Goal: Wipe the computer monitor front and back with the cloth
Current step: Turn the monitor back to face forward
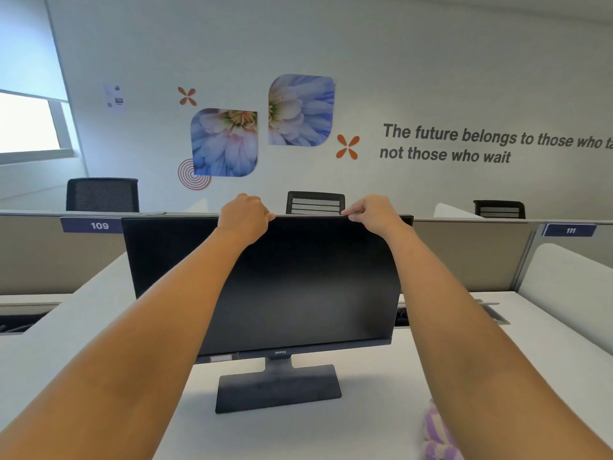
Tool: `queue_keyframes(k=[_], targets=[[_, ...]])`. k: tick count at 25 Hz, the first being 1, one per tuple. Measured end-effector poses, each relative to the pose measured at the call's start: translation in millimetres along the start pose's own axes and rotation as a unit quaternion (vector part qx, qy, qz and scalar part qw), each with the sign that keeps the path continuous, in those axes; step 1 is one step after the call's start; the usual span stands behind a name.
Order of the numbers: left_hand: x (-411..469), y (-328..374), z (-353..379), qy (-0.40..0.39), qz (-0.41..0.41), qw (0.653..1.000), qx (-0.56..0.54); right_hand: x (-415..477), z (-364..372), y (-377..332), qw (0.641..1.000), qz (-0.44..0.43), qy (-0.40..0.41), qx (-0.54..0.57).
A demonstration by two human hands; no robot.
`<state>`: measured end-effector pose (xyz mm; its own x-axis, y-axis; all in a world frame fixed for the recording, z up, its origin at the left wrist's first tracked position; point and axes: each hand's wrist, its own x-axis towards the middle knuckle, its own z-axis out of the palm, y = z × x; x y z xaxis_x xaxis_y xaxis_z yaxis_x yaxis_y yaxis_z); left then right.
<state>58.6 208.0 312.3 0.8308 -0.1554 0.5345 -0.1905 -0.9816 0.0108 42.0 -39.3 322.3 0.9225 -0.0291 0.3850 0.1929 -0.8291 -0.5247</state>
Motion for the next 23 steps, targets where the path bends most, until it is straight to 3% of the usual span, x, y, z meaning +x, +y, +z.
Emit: queue_keyframes(k=[11, 15, 19, 23], targets=[[4, -3, 9, 0.027, -0.011, 0.999, -0.024, -8, 8, -3, 0.999, 0.004, 0.048, -0.002], [-9, -5, 17, 0.076, 0.004, 0.996, -0.053, -17, 15, 1, 0.997, -0.022, 0.071, -0.002], [-30, -8, 35, 0.097, 0.039, 0.990, -0.092, -38, 40, 22, 0.985, -0.093, 0.113, -0.091], [-65, -4, 64, 0.108, 0.044, 0.988, -0.103, -66, 76, 36, 0.968, -0.091, 0.168, -0.161]])
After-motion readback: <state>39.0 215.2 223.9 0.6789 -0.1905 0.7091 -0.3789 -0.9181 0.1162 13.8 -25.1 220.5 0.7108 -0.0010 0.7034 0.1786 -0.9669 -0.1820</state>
